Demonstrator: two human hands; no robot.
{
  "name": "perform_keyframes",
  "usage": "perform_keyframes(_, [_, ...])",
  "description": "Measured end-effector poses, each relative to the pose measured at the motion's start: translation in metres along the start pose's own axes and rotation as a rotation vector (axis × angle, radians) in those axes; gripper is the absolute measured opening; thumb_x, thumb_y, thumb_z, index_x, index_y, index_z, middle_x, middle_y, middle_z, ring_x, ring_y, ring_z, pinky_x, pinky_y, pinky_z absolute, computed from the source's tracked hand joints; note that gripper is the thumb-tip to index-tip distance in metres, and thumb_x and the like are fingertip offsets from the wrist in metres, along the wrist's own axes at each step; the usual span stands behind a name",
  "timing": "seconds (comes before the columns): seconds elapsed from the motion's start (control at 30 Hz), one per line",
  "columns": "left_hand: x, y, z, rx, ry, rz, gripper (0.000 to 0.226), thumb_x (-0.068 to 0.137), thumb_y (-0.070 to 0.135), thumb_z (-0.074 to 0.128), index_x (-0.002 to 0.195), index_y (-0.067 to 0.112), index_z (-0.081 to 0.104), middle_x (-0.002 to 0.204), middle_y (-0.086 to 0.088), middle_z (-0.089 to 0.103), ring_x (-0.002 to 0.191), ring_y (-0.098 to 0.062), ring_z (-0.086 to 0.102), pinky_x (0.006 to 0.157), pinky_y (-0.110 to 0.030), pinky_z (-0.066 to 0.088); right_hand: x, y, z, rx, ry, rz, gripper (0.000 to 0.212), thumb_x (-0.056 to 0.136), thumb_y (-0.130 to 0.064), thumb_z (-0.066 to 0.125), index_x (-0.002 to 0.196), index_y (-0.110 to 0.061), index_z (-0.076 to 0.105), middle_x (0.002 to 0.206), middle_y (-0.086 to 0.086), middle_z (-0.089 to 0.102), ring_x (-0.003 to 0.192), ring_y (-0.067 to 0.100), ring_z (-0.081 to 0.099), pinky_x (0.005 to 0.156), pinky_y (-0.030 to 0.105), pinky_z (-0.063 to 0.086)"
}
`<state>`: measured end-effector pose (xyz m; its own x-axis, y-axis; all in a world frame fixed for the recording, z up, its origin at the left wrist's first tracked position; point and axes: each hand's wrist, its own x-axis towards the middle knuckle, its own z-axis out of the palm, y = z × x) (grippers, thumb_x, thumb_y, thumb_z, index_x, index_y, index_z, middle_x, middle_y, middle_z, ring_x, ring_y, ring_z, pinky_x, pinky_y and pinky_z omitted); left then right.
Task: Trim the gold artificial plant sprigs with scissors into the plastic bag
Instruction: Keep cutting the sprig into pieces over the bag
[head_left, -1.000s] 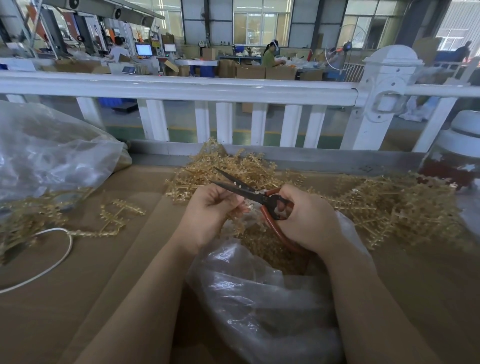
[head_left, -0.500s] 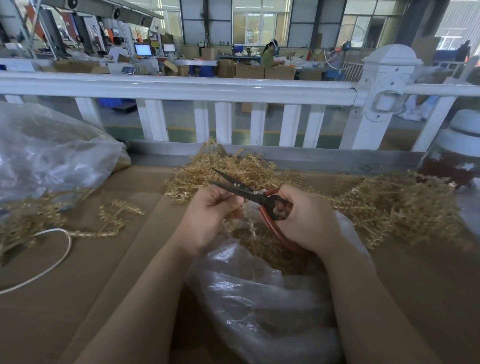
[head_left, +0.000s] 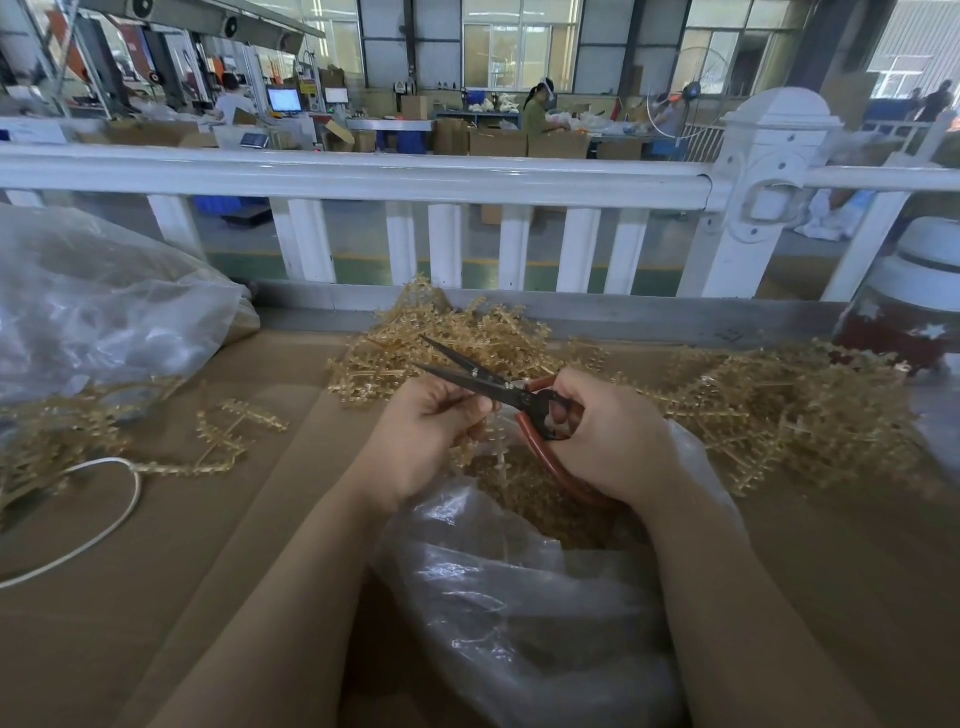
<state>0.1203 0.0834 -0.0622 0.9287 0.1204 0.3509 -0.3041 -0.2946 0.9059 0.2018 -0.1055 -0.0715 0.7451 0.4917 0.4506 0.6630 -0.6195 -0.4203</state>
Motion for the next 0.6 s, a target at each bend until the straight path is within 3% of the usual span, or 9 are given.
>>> perform_keyframes(0.23, [-0.0007,0.0030,0.0008,0.004,-0.001,-0.018,0.027,0.097,-0.003,0.054,0.077,0.011,0.067,0.063,0.000,0.058,0.063,-0.012,0.054,0.066,-0.020,0.046,0.0010,-0.0007,0.0000,0.006,-0.001,0.017,0.039,0.080,-0.070,0.065,0.071,-0.037,0.047,0.088,-0.046,0.052,0.078,-0.015,0.053,0.048,0.018,0.030])
perform_keyframes(0.43, [0.0001,0.0008,-0.0008,-0.013,0.007,-0.001,0.015,0.097,-0.002,0.054,0.088,-0.005,0.065,0.066,-0.003,0.057,0.065,-0.015,0.055,0.067,-0.027,0.046,0.0021,-0.0048,-0.0025,0.052,-0.015,0.032,0.029,0.079,-0.072,0.062,0.075,-0.047,0.050,0.083,-0.047,0.053,0.074,-0.018,0.053,0.046,0.018,0.030])
perform_keyframes(0.53, [0.0004,0.0004,-0.0017,-0.097,0.044,-0.013,0.013,0.096,-0.002,0.055,0.088,0.000,0.064,0.064,0.000,0.062,0.060,-0.009,0.059,0.060,-0.022,0.048,0.0059,-0.0032,-0.0024,0.187,0.006,0.127,0.044,0.071,-0.073,0.056,0.074,-0.030,0.056,0.075,-0.026,0.065,0.067,-0.003,0.062,0.049,0.028,0.048])
perform_keyframes(0.6, [0.0005,0.0000,-0.0011,-0.130,0.056,-0.018,0.012,0.095,-0.003,0.056,0.088,0.001,0.065,0.064,0.001,0.064,0.059,-0.005,0.060,0.057,-0.015,0.048,0.0102,-0.0015,-0.0030,0.277,0.002,0.185,0.033,0.077,-0.054,0.072,0.080,-0.023,0.063,0.072,-0.009,0.069,0.066,0.007,0.066,0.062,0.033,0.059])
